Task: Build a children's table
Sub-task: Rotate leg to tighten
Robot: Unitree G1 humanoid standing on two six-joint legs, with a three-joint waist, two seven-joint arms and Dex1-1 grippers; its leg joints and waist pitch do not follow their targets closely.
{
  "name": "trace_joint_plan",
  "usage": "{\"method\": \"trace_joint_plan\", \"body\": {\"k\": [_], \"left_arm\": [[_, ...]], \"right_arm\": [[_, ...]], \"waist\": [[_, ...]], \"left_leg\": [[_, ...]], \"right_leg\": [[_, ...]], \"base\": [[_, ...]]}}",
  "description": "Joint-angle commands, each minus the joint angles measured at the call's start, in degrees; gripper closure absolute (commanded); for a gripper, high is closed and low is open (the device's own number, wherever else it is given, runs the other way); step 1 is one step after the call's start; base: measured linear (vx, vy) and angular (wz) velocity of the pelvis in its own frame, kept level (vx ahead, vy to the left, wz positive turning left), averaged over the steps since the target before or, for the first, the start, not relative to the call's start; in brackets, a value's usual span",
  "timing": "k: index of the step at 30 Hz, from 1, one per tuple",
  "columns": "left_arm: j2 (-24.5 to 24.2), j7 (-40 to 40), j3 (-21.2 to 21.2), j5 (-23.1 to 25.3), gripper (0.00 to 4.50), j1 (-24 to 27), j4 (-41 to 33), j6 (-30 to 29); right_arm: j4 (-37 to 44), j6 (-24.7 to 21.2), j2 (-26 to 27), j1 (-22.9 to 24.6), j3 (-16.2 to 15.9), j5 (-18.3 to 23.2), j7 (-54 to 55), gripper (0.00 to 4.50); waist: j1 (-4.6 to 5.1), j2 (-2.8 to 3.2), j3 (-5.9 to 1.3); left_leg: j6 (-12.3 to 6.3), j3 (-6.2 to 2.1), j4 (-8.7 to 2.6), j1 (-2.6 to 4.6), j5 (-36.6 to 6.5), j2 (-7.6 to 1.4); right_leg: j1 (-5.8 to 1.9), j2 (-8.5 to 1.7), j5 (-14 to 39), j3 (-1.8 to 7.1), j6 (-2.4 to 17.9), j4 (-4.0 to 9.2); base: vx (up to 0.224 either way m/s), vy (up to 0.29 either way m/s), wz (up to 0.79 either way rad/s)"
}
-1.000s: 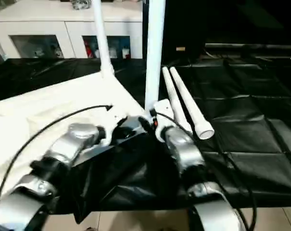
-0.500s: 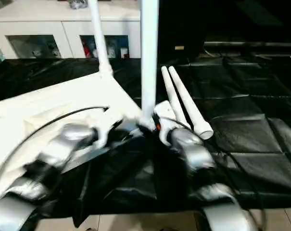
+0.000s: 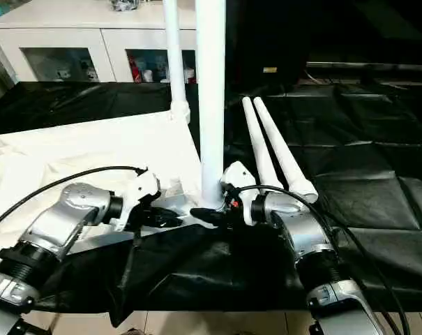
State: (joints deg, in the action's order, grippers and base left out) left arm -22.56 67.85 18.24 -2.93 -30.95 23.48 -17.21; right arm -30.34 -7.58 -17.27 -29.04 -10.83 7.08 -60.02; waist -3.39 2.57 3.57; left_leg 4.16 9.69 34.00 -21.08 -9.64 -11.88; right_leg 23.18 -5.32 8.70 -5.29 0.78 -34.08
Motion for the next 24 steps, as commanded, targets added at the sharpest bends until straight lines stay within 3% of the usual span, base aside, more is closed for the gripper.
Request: {"method": "trace_joint_plan", "body": {"k": [1,7,8,11,12,13,15,18,19,24], "left_arm": [[0.5,2.0,1.1,-1.4,4.5,0.0,-1.3,-0.3],[3.5,-4.3,-0.7,0.0,4.5,-1.6,1.7,-1.0],[6.3,-11.0,-2.2,1.2,4.5,-4.0,5.6,-1.2],[9.0,-17.6,-3.6,2.2,4.5,-6.3,9.4,-1.2],[11.2,-22.7,-4.6,2.7,4.5,-8.2,12.1,-0.9],[12.1,-24.4,-4.9,2.9,4.5,-8.8,13.0,-0.6],[13.4,-26.3,-5.3,3.0,4.5,-9.5,13.9,-0.6],[16.4,-29.1,-5.5,3.3,4.5,-10.7,15.6,0.9],[16.4,-29.1,-5.4,3.3,4.5,-10.7,15.6,0.9],[16.4,-26.9,-4.6,3.0,4.5,-10.5,15.8,3.0]], "right_arm": [[1.9,-1.3,0.4,0.5,0.1,1.2,0.1,1.62],[-1.7,-1.5,3.7,0.0,1.2,-1.2,9.4,1.7],[-7.5,-1.5,7.0,-1.8,3.1,-3.3,20.0,1.7],[-11.8,-2.0,9.9,-3.5,5.2,-3.7,28.5,1.72],[-14.8,-2.5,12.1,-5.2,6.7,-3.6,35.3,1.72],[-16.0,-2.8,13.0,-6.0,7.3,-3.6,38.0,1.72],[-17.2,-2.9,14.2,-6.8,7.2,-3.9,40.2,1.72],[-19.4,-0.2,17.5,-8.6,6.2,-5.4,42.3,1.72],[-19.4,-0.1,17.5,-8.6,6.2,-5.4,42.3,1.16],[-20.3,2.4,18.1,-9.8,7.7,-4.0,40.3,0.67]], "waist": [[0.12,-0.1,-4.27],[0.33,-0.25,-4.19],[0.63,-0.13,-4.15],[1.26,-0.18,-3.91],[1.39,0.05,-3.93],[1.69,0.0,-3.86],[1.73,0.05,-3.97],[1.79,-0.06,-4.1],[1.67,-0.07,-4.16],[1.65,0.12,-4.22]], "left_leg": [[-1.7,-0.04,-4.16,0.51,-17.6,-0.9],[-1.05,-0.11,-4.24,0.49,-17.8,-0.82],[-0.2,-0.05,-4.14,0.7,-18.1,-0.57],[0.65,-0.27,-4.09,0.98,-20.5,-0.28],[0.76,-0.37,-4.08,0.91,-20.8,-0.31],[0.6,-0.31,-3.95,1.05,-21.5,-0.12],[0.12,-0.42,-4.0,0.92,-21.7,-0.11],[-0.6,-0.3,-4.0,0.6,-20.7,-0.08],[-0.81,-0.24,-3.97,0.61,-20.5,-0.1],[-1.42,-0.29,-4.18,0.52,-20.7,-0.34]], "right_leg": [[-2.93,-2.53,19.8,2.4,11.5,4.33],[-2.86,-2.58,21.1,2.36,10.9,4.5],[-2.52,-2.57,22.8,2.31,10.5,4.68],[-2.4,-2.52,27.4,1.87,8.8,5.37],[-2.49,-2.62,27.7,1.88,8.5,5.32],[-2.2,-2.6,29.3,1.72,7.9,5.8],[-2.41,-2.57,29.5,1.58,7.2,5.94],[-2.37,-2.48,27.2,1.67,7.8,5.78],[-2.39,-2.56,26.9,1.74,7.9,5.76],[-2.5,-2.5,24.8,1.79,8.9,5.41]], "base": [[0.0,0.0,0.0],[0.0,0.0,0.0],[0.0,0.0,0.0],[0.0,0.0,0.0],[0.0,0.0,0.0],[0.0,0.0,0.0],[0.0,0.0,0.0],[0.0,0.0,0.0],[0.0,0.0,0.0],[0.0,0.0,0.0]]}}
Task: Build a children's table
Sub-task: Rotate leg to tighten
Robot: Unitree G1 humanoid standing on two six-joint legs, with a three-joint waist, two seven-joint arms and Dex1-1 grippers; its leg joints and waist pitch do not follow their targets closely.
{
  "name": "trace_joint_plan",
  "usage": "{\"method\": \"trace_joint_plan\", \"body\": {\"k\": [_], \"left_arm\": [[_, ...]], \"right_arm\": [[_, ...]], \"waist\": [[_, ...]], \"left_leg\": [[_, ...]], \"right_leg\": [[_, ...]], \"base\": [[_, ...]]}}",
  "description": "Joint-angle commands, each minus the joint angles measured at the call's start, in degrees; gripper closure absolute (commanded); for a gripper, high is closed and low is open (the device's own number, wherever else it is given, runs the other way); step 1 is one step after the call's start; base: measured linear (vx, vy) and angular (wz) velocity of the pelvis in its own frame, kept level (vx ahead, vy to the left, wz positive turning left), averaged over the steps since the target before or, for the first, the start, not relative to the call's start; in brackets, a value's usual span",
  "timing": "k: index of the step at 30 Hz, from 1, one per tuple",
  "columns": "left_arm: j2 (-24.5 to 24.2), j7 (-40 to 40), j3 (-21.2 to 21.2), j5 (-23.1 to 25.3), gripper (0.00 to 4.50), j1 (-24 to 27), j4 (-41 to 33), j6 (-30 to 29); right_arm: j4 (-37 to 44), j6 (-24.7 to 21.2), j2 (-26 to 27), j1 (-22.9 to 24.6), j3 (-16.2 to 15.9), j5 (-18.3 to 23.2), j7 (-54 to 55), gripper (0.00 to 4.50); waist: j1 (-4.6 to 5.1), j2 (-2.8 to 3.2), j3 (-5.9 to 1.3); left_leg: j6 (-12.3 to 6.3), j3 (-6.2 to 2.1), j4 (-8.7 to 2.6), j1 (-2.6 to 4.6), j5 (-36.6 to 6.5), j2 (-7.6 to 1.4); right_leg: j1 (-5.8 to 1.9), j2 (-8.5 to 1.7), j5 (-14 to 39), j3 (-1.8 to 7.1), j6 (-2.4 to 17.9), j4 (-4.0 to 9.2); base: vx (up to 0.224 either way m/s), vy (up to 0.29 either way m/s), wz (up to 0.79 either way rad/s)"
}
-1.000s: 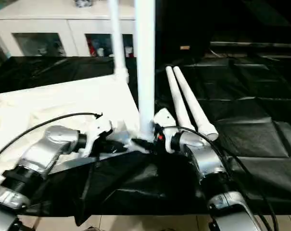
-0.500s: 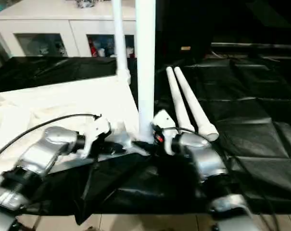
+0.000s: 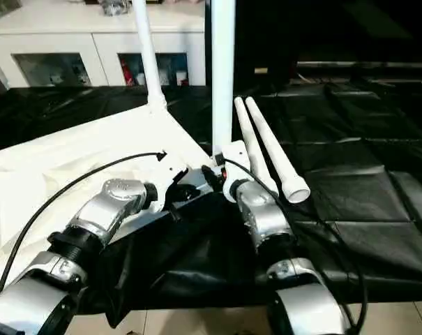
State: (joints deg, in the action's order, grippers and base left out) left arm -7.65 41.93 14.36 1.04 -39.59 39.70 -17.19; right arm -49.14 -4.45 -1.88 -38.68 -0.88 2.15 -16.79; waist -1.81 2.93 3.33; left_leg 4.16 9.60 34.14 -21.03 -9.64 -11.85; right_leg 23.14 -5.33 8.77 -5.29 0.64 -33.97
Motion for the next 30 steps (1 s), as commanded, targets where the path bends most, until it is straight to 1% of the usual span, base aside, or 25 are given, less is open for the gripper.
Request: {"method": "trace_joint_plan", "body": {"k": [1,2,3,4,5,6,7,8,9,10,11,12,13,14,16,17,19,20,21,23,25,26,28,29,30], "left_arm": [[1.4,-0.7,-0.7,-1.0,4.5,-1.7,-0.5,3.0],[0.2,1.7,-0.1,-1.1,4.5,-0.9,-1.3,3.5],[-0.3,2.7,0.1,-1.1,4.5,-0.6,-1.6,3.6],[-1.2,4.9,0.4,-1.3,4.5,0.1,-2.3,4.4],[-1.7,6.3,0.5,-1.4,4.5,0.5,-2.7,5.0],[-2.9,9.0,0.8,-1.8,4.5,1.3,-3.7,5.4],[-2.9,9.0,0.8,-1.8,4.5,1.3,-3.7,5.4],[-4.2,12.6,1.4,-2.6,4.5,2.3,-5.0,6.5],[-4.2,12.6,1.4,-2.6,4.5,2.3,-5.0,6.5],[-5.1,14.5,1.7,-3.1,4.5,2.9,-6.1,6.2],[-6.2,16.8,2.1,-3.6,4.5,3.7,-7.3,5.8],[-7.2,18.4,2.4,-3.8,4.5,4.2,-8.2,5.5],[-8.2,20.1,2.8,-4.1,4.5,4.8,-9.0,5.4],[-9.0,21.8,2.9,-4.3,4.5,5.2,-9.6,5.3],[-11.0,25.4,3.0,-4.8,4.5,6.1,-10.8,5.3],[-11.7,26.7,3.1,-5.0,4.5,6.5,-11.3,5.4],[-13.2,28.6,2.9,-5.3,4.5,6.9,-12.0,5.2],[-13.9,29.2,2.8,-5.6,4.5,6.9,-12.2,5.0],[-14.2,29.5,2.8,-5.6,4.5,7.0,-12.3,4.9],[-15.0,30.0,2.8,-5.8,4.5,7.1,-12.7,4.9],[-15.3,30.3,2.7,-5.7,4.5,7.2,-12.8,4.9],[-15.3,30.3,2.7,-5.7,4.5,7.2,-12.7,4.9],[-15.2,30.0,2.5,-5.6,4.5,7.2,-12.7,4.8],[-15.1,29.9,2.4,-5.6,4.5,7.2,-12.7,4.8],[-14.9,29.6,2.3,-5.6,4.5,7.2,-12.7,4.6]], "right_arm": [[-1.4,-0.6,2.6,-0.1,-2.3,1.0,-3.3,0.58],[-0.1,0.0,1.3,0.3,-2.7,1.7,-7.8,0.58],[0.5,0.3,0.7,0.5,-2.9,1.9,-9.8,0.58],[1.9,0.6,-0.5,1.2,-3.5,2.1,-13.0,0.58],[2.7,0.8,-1.3,1.7,-3.9,2.1,-15.0,0.58],[4.6,0.7,-3.0,2.6,-4.6,2.4,-18.6,0.58],[4.6,0.7,-3.0,2.6,-4.6,2.4,-18.6,0.58],[6.6,0.4,-4.6,3.5,-5.1,2.8,-22.1,0.58],[6.6,0.4,-4.6,3.5,-5.1,2.8,-22.1,0.58],[7.7,0.4,-5.7,4.1,-5.3,3.1,-24.2,0.58],[9.1,-0.1,-7.1,4.7,-5.6,3.6,-26.9,0.58],[10.4,-0.7,-8.3,5.3,-6.0,4.1,-29.5,0.58],[11.8,-1.2,-9.6,6.0,-6.5,4.6,-32.0,0.58],[12.9,-1.5,-10.7,6.5,-6.8,4.7,-34.3,0.58],[15.3,-2.1,-13.1,7.5,-7.7,4.9,-38.5,0.58],[16.1,-2.3,-13.9,7.9,-8.0,4.9,-39.8,0.58],[16.9,-2.8,-15.2,8.1,-8.3,4.9,-41.5,0.58],[17.2,-3.1,-15.7,8.1,-8.4,5.0,-42.3,0.74],[17.2,-3.2,-15.8,8.1,-8.4,5.0,-42.4,0.85],[17.7,-3.7,-16.0,8.3,-8.7,5.2,-43.0,0.95],[18.1,-4.0,-16.1,8.3,-8.7,5.5,-43.4,1.16],[18.1,-4.1,-16.0,8.4,-8.7,5.5,-43.4,1.16],[18.8,-4.9,-15.7,8.7,-8.9,5.9,-43.8,1.33],[19.0,-5.1,-15.6,8.8,-9.0,6.0,-43.8,1.52],[19.2,-5.4,-15.4,8.9,-9.0,6.0,-43.9,1.52]], "waist": [[0.14,-0.26,-3.93],[0.11,-0.37,-3.95],[0.04,-0.35,-3.98],[0.04,-0.3,-3.97],[-0.05,-0.4,-3.99],[-0.07,-0.34,-4.13],[-0.22,-0.36,-4.29],[-0.26,-0.33,-4.3],[-0.28,-0.37,-4.34],[-0.31,-0.13,-4.38],[-0.55,-0.23,-4.44],[-0.57,-0.22,-4.43],[-0.89,-0.06,-4.46],[-1.04,0.15,-4.46],[-1.36,0.15,-4.35],[-1.56,0.13,-4.32],[-1.64,0.12,-4.22],[-1.57,0.13,-4.03],[-1.59,0.14,-4.03],[-1.53,0.1,-3.98],[-1.51,-0.05,-4.02],[-1.48,0.0,-4.04],[-1.49,-0.08,-4.14],[-1.54,-0.05,-4.22],[-1.53,-0.13,-4.23]], "left_leg": [[-1.41,-0.17,-4.32,0.46,-21.0,-0.36],[-1.67,-0.13,-4.29,0.51,-21.5,-0.29],[-1.86,-0.12,-4.26,0.49,-21.5,-0.28],[-2.08,-0.16,-4.32,0.24,-20.9,-0.33],[-2.27,-0.16,-4.34,0.18,-20.5,-0.38],[-2.55,-0.16,-4.32,0.0,-19.3,-0.47],[-2.91,-0.06,-4.26,0.05,-18.1,-0.56],[-3.22,-0.03,-4.26,0.02,-17.4,-0.64],[-3.29,0.01,-4.22,-0.03,-17.0,-0.69],[-3.34,0.13,-4.16,0.1,-16.2,-0.69],[-3.49,0.13,-4.14,0.08,-15.6,-0.81],[-3.75,0.19,-4.14,0.06,-15.2,-0.83],[-4.07,0.28,-4.05,0.21,-14.6,-0.92],[-4.12,0.29,-4.1,0.15,-14.4,-1.07],[-3.87,0.34,-4.2,0.34,-15.2,-1.1],[-3.46,0.28,-4.27,0.34,-15.7,-1.17],[-2.97,0.33,-4.36,0.48,-17.0,-1.14],[-2.61,0.3,-4.47,0.46,-18.0,-1.1],[-2.36,0.26,-4.47,0.47,-18.4,-1.05],[-1.7,0.11,-4.57,0.52,-19.0,-1.08],[-1.65,0.1,-4.57,0.46,-18.5,-1.04],[-1.66,0.09,-4.57,0.47,-18.3,-1.05],[-1.84,0.12,-4.49,0.41,-17.3,-1.05],[-1.96,0.13,-4.45,0.35,-16.5,-1.05],[-2.03,0.17,-4.42,0.31,-16.3,-1.05]], "right_leg": [[-2.47,-2.47,24.5,1.83,9.2,5.25],[-2.53,-2.44,24.9,1.78,9.2,5.34],[-2.58,-2.51,24.9,1.81,9.2,5.33],[-2.75,-2.55,24.3,1.87,9.3,5.25],[-2.88,-2.52,23.7,1.89,9.3,5.25],[-2.96,-2.6,21.6,2.07,9.9,4.9],[-3.09,-2.6,19.5,2.13,10.6,4.72],[-3.11,-2.6,17.9,2.19,11.5,4.51],[-3.17,-2.58,17.2,2.21,11.9,4.36],[-3.04,-2.62,16.4,2.24,12.5,4.24],[-3.29,-2.62,15.2,2.22,13.0,4.07],[-3.29,-2.49,14.4,2.24,13.2,4.01],[-3.22,-2.38,13.2,2.24,13.7,3.85],[-3.15,-2.47,12.6,2.29,14.1,3.69],[-3.1,-2.33,13.3,2.26,13.8,3.83],[-3.12,-2.45,14.0,2.3,13.8,3.76],[-2.99,-2.37,15.5,2.32,13.5,3.92],[-2.89,-2.42,17.2,2.33,13.1,4.1],[-2.9,-2.51,18.1,2.33,12.8,4.16],[-2.85,-2.62,20.2,2.36,11.9,4.35],[-2.85,-2.59,20.1,2.38,11.7,4.34],[-2.83,-2.56,19.9,2.38,11.7,4.32],[-2.87,-2.55,18.5,2.42,12.0,4.17],[-2.93,-2.55,17.5,2.43,12.2,4.08],[-2.93,-2.54,17.1,2.44,12.3,4.05]], "base": [[0.0,0.0,0.0],[0.0,0.0,0.0],[0.0,0.0,0.0],[0.0,0.0,0.0],[0.0,0.0,0.0],[0.0,0.0,0.0],[0.0,0.0,0.0],[0.0,0.0,0.0],[0.0,0.0,0.0],[0.0,0.0,0.0],[0.0,0.0,0.0],[0.0,0.0,0.0],[0.0,0.0,0.0],[0.0,0.0,0.0],[0.0,0.0,0.0],[0.0,0.0,0.0],[0.0,0.0,0.0],[0.0,0.0,0.0],[0.0,0.0,0.0],[0.0,0.0,0.0],[0.0,0.0,0.0],[0.0,0.0,0.0],[0.0,0.0,0.0],[0.0,0.0,0.0],[0.0,0.0,0.0]]}}
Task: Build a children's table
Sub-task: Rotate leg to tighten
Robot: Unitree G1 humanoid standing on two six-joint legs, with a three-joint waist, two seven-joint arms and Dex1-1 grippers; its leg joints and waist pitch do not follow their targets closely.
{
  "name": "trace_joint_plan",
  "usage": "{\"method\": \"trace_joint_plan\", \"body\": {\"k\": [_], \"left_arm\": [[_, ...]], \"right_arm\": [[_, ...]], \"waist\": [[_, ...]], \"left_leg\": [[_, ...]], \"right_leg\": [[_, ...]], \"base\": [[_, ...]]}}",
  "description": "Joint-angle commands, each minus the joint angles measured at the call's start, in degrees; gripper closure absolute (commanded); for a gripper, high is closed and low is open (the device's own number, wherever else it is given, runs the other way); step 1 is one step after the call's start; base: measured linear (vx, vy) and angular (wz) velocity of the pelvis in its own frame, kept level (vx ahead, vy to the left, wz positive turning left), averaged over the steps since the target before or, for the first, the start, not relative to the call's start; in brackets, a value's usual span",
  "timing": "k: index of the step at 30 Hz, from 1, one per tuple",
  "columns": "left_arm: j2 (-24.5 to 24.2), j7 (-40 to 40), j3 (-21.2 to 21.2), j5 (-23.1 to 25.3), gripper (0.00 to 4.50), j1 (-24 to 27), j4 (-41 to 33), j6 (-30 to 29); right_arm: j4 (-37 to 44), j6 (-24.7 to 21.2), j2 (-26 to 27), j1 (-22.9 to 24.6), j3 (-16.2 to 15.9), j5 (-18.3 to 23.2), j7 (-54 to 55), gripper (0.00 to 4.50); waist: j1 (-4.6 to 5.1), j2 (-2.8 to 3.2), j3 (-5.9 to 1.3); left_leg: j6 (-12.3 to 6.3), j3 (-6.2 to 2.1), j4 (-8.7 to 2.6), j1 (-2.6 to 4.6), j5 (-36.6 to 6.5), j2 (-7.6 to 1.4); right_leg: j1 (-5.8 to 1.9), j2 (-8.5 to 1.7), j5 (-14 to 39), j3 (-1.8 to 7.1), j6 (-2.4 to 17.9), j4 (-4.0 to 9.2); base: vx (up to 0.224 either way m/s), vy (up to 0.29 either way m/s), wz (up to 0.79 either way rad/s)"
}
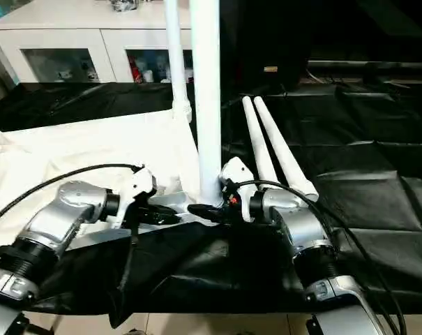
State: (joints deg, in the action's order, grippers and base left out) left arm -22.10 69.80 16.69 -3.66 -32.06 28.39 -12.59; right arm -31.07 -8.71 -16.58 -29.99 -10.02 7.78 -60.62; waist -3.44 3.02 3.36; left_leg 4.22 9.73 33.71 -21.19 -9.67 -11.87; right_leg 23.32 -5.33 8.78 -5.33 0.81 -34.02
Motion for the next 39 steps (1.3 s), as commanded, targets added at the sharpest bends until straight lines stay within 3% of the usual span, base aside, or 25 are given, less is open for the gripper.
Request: {"method": "trace_joint_plan", "body": {"k": [1,3,4,5,10,11,13,15,17,22,26,27,29,33,39], "left_arm": [[0.1,0.5,-0.3,-0.6,4.5,-0.6,-1.0,-0.1],[3.2,-7.3,-1.5,1.1,4.5,-2.8,2.8,-1.3],[3.2,-7.3,-1.5,1.1,4.5,-2.8,2.8,-1.3],[4.3,-9.8,-2.0,1.4,4.5,-3.7,4.2,-1.4],[11.5,-24.0,-4.0,3.2,4.5,-9.0,11.7,-1.7],[12.5,-25.7,-4.3,3.2,4.5,-9.6,12.4,-1.8],[14.6,-27.6,-4.4,3.3,4.5,-10.6,13.5,-1.7],[15.6,-27.5,-4.0,3.3,4.5,-10.9,13.7,-1.3],[16.9,-26.6,-3.3,3.4,4.5,-11.1,14.1,-0.2],[16.0,-22.9,-2.3,3.0,4.5,-9.8,12.9,1.4],[13.3,-16.9,-1.2,1.9,4.5,-7.4,10.0,2.3],[12.7,-15.7,-1.0,1.7,4.5,-6.9,9.3,2.2],[11.8,-14.0,-0.8,1.3,4.5,-6.3,8.4,2.1],[7.2,-5.0,0.3,0.1,4.5,-3.7,4.6,0.9],[3.1,1.4,0.7,-0.9,4.5,-1.8,1.6,-0.5]], "right_arm": [[0.8,-1.2,0.0,0.3,0.4,0.1,1.2,1.59],[-5.2,0.9,4.0,-1.3,1.7,-3.9,14.1,1.65],[-5.2,0.9,4.0,-1.3,1.7,-3.9,14.1,1.68],[-7.4,0.9,5.2,-2.0,2.3,-4.8,18.6,1.7],[-16.1,-1.9,12.6,-5.6,7.1,-3.8,38.0,1.72],[-16.9,-2.1,13.4,-6.2,7.6,-3.6,40.1,1.72],[-18.5,-1.2,15.2,-7.2,7.5,-4.1,42.1,1.72],[-19.2,0.1,16.2,-7.9,7.0,-4.6,42.1,1.72],[-20.3,2.0,17.5,-9.1,7.3,-4.5,41.2,1.16],[-19.7,2.6,16.3,-9.8,7.4,-3.8,36.9,0.59],[-15.9,3.0,12.6,-8.1,4.7,-3.3,26.7,0.59],[-14.5,2.8,11.6,-7.4,4.0,-3.0,23.8,0.59],[-12.8,2.8,10.1,-6.5,3.2,-2.7,20.7,0.59],[-7.4,2.7,3.9,-3.8,1.7,-1.4,9.5,0.59],[-2.6,1.3,-0.8,-1.6,0.8,-0.8,2.2,0.59]], "waist": [[0.08,-0.29,-4.29],[0.23,-0.36,-4.18],[0.49,-0.24,-3.92],[0.65,-0.44,-4.0],[1.51,-0.29,-3.89],[1.58,-0.06,-4.0],[1.63,-0.23,-3.99],[1.48,-0.05,-4.14],[1.54,-0.15,-4.25],[1.59,-0.15,-4.12],[1.39,-0.23,-4.3],[1.47,-0.52,-4.34],[1.18,-0.36,-4.44],[0.82,-0.32,-4.36],[0.33,-0.05,-4.03]], "left_leg": [[-2.2,0.07,-3.94,0.47,-15.8,-0.99],[-1.92,0.1,-3.95,0.43,-15.9,-0.89],[-0.96,0.07,-4.01,0.56,-16.6,-0.73],[-0.38,-0.09,-4.09,0.68,-17.6,-0.69],[0.58,-0.24,-4.09,0.91,-19.1,-0.51],[0.5,-0.28,-4.0,0.88,-19.5,-0.37],[-0.14,-0.17,-3.91,0.69,-19.3,-0.25],[-0.9,-0.12,-3.9,0.59,-18.4,-0.26],[-1.57,-0.02,-3.82,0.43,-17.7,-0.29],[-2.14,-0.06,-3.94,0.43,-18.8,-0.36],[-2.9,-0.09,-3.97,0.24,-17.6,-0.65],[-3.47,0.09,-3.84,0.07,-16.5,-0.57],[-4.12,0.18,-3.69,0.06,-14.5,-0.68],[-4.68,0.27,-3.71,0.08,-14.3,-0.93],[-3.0,0.18,-4.11,0.64,-18.1,-1.11]], "right_leg": [[-3.14,-2.52,16.5,2.48,12.3,4.05],[-3.03,-2.55,17.2,2.47,12.2,4.12],[-2.76,-2.62,19.8,2.41,11.7,4.48],[-2.96,-2.71,22.3,2.31,10.7,4.64],[-2.55,-2.59,24.6,2.28,9.6,5.09],[-2.72,-2.58,24.1,2.21,9.5,5.05],[-2.81,-2.6,23.7,2.18,9.5,5.19],[-2.9,-2.64,22.7,2.22,9.6,5.14],[-2.95,-2.56,20.4,2.23,10.4,4.96],[-3.08,-2.56,21.3,2.12,10.6,5.0],[-3.35,-2.59,18.4,2.24,11.4,4.61],[-3.4,-2.59,16.9,2.31,11.9,4.48],[-3.47,-2.62,14.9,2.34,12.7,4.16],[-3.41,-2.51,15.2,2.3,13.0,4.11],[-2.95,-2.49,20.4,2.42,11.6,4.61]], "base": [[0.0,0.0,0.0],[0.0,0.0,0.0],[0.0,0.0,0.0],[0.0,0.0,0.0],[0.0,0.0,0.0],[0.0,0.0,0.0],[0.0,0.0,0.0],[0.0,0.0,0.0],[0.0,0.0,0.0],[0.0,0.0,0.0],[0.0,0.0,0.0],[0.0,0.0,0.0],[0.0,0.0,0.0],[0.0,0.0,0.0],[0.0,0.0,0.0]]}}
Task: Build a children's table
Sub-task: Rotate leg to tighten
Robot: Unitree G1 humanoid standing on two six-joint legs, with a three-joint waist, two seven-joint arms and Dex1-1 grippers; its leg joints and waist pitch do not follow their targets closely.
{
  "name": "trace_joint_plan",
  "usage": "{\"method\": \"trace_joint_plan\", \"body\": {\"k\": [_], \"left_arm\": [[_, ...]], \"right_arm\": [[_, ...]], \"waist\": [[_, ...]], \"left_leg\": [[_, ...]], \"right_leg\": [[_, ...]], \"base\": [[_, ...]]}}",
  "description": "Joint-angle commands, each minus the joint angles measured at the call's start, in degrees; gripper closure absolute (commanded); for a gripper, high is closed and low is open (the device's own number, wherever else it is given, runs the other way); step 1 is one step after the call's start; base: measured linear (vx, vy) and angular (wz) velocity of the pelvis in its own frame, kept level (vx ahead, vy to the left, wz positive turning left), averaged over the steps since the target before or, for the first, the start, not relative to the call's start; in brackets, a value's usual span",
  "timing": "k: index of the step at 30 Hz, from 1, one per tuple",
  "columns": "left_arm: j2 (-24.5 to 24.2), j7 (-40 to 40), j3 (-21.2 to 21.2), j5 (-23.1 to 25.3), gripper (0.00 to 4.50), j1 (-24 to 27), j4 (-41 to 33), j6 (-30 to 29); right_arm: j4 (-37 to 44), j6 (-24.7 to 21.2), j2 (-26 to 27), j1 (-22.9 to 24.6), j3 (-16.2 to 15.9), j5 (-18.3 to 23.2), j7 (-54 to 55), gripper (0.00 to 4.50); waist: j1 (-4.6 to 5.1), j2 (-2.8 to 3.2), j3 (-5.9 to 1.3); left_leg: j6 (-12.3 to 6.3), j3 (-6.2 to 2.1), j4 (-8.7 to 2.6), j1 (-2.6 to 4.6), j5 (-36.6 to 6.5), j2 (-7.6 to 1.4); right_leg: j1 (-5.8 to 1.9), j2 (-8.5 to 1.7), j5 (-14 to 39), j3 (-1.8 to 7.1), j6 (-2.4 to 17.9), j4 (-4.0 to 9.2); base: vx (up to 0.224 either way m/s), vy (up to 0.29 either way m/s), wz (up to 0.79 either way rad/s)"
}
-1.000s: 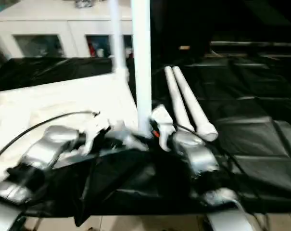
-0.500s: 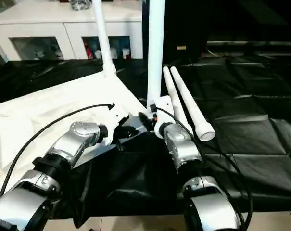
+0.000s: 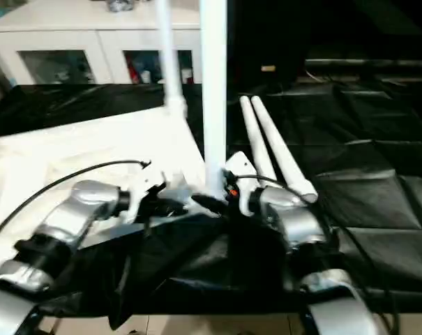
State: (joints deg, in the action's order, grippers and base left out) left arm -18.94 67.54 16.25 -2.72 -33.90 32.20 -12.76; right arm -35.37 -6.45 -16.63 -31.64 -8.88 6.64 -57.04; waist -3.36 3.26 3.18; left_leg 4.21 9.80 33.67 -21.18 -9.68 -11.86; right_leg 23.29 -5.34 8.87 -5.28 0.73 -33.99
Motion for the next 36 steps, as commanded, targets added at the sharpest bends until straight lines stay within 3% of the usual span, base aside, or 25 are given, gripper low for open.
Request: {"method": "trace_joint_plan", "body": {"k": [1,8,12,16,19,20,23,28,29,36], "left_arm": [[0.0,3.6,1.2,-1.8,4.5,0.0,-2.2,-0.3],[-1.4,5.2,0.8,-2.5,4.5,0.6,-3.6,-0.8],[-0.8,3.5,0.5,-1.9,4.5,0.1,-2.8,-0.8],[2.8,-7.1,-1.3,1.1,4.5,-2.9,1.9,-1.0],[4.9,-11.6,-2.2,1.7,4.5,-4.6,4.1,-1.3],[7.0,-16.4,-2.9,2.2,4.5,-6.1,6.4,-0.9],[10.6,-22.2,-3.8,2.3,4.5,-7.9,8.6,-1.0],[14.6,-24.5,-3.2,2.6,4.5,-8.7,9.9,-0.3],[14.7,-24.4,-3.1,2.7,4.5,-8.7,10.1,-0.1],[11.9,-19.5,-2.5,2.5,4.5,-6.8,8.7,2.2]], "right_arm": [[1.7,-1.0,-0.7,0.1,-0.3,0.3,-1.3,0.74],[5.1,-3.2,-2.3,2.0,-1.1,1.6,-4.8,1.33],[4.0,-0.9,-0.8,2.0,-0.5,0.9,-1.8,1.66],[-3.3,-0.3,4.2,-0.1,1.7,-4.0,15.9,1.74],[-5.9,-1.9,6.9,-1.0,3.3,-3.4,21.9,1.75],[-8.1,-3.0,9.7,-2.0,5.1,-2.5,27.9,1.76],[-11.3,-3.7,13.6,-3.7,6.8,-1.8,35.9,1.76],[-13.5,-1.5,17.5,-5.9,3.7,-4.3,35.6,1.76],[-13.3,-1.1,17.7,-5.9,3.5,-4.4,35.0,1.2],[-11.1,0.2,14.1,-5.2,4.2,-3.1,27.8,0.62]], "waist": [[0.15,-0.32,-3.84],[-0.02,-0.34,-4.11],[0.08,-0.38,-3.99],[0.83,-0.41,-3.81],[1.35,-0.44,-3.72],[1.77,-0.47,-3.69],[1.71,-0.46,-3.86],[1.66,-0.36,-3.96],[1.64,-0.44,-3.99],[1.58,-0.52,-3.98]], "left_leg": [[-2.85,0.16,-4.05,0.7,-18.2,-1.08],[-2.85,0.08,-3.94,0.4,-15.8,-1.05],[-2.61,0.09,-3.97,0.4,-16.4,-0.9],[-0.76,-0.12,-4.07,0.48,-17.3,-0.66],[-0.23,-0.23,-4.11,0.72,-19.1,-0.52],[-0.43,-0.2,-4.06,0.59,-19.2,-0.41],[-0.59,-0.32,-4.06,0.6,-19.1,-0.44],[-1.51,-0.06,-3.92,0.38,-17.8,-0.33],[-1.92,-0.06,-3.96,0.32,-17.3,-0.34],[-2.74,-0.08,-3.97,0.22,-17.9,-0.42]], "right_leg": [[-2.83,-2.48,20.3,2.42,11.6,4.62],[-3.08,-2.5,17.3,2.45,12.1,4.2],[-3.04,-2.51,18.6,2.34,11.9,4.41],[-2.73,-2.62,22.6,2.29,10.5,4.74],[-2.69,-2.55,24.8,2.17,9.6,5.1],[-2.65,-2.47,24.8,2.18,9.5,5.22],[-2.75,-2.57,24.4,2.15,9.3,5.21],[-2.85,-2.51,21.6,2.21,9.9,5.15],[-2.97,-2.47,20.5,2.19,10.2,4.98],[-3.17,-2.49,20.7,2.14,10.5,4.98]], "base": [[0.0,0.0,0.0],[0.0,0.0,0.0],[0.0,0.0,0.0],[0.0,0.0,0.0],[0.0,0.0,0.0],[0.0,0.0,0.0],[0.0,0.0,0.0],[0.0,0.0,0.0],[0.0,0.0,0.0],[0.0,0.0,0.0]]}}
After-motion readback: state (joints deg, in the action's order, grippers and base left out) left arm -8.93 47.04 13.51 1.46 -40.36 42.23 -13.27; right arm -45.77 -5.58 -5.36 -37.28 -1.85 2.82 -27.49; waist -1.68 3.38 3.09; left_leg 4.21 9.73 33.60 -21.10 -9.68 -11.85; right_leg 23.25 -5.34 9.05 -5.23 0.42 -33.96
